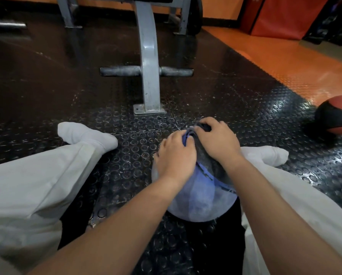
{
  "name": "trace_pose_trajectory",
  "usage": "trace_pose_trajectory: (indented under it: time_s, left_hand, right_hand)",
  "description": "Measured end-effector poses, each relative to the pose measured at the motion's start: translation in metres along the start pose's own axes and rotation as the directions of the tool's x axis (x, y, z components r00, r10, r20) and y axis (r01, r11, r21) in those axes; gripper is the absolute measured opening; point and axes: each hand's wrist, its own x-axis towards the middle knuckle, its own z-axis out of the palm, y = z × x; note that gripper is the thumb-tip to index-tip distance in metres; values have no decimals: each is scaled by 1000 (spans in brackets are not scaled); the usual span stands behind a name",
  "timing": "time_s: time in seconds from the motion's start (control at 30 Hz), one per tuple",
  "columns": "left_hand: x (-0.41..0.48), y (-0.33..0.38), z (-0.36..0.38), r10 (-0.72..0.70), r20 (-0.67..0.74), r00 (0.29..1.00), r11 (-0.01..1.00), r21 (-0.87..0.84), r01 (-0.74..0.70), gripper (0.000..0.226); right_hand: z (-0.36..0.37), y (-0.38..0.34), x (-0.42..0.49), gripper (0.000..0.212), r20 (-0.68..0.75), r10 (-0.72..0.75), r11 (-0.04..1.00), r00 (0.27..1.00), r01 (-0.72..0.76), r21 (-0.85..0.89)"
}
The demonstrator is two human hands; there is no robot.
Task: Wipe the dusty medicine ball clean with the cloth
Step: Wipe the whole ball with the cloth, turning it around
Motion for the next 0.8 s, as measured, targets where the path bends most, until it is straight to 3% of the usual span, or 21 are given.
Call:
trace_pose_trajectory:
  time_s: [0.07,0.13,0.2,0.27,0.37,0.47,0.57,0.67,0.73,0.8]
  left_hand:
    - [2,1,-1,4,-58,998,999,43,-1,33]
    - [16,-5,-7,-43,10,999,999,-15,43,26]
    - [30,-10,-16,-48,132,990,976,-204,74,22]
    - [40,-15,-23,-1,222,975,901,-422,96,24]
    - [44,-24,-29,38,325,945,830,-537,151,27]
    - [39,-33,-29,79,306,949,786,-605,129,23]
    - [29,-32,-29,36,199,979,893,-447,58,27]
    - [25,-27,-28,13,152,988,917,-395,49,31]
    - [27,-25,-27,-19,104,994,934,-353,54,31]
    - [32,-25,-26,-42,60,997,949,-311,59,31]
  right_hand:
    - [1,-4,-7,32,11,-84,996,996,85,-11]
    - [7,-5,-24,32,-51,-238,970,970,235,-62]
    - [14,-2,-46,31,-104,-413,908,905,400,-127]
    - [20,5,-66,35,-51,-501,860,864,491,-136]
    - [19,6,-77,36,51,-566,813,823,567,-129]
    - [14,-4,-61,37,57,-469,882,881,471,-28]
    - [7,-1,-15,31,115,-155,970,981,129,205]
    - [4,7,24,18,302,82,956,950,-161,246]
    - [5,5,31,26,336,69,979,939,-128,156]
    - [9,-5,16,32,255,-37,999,966,30,30]
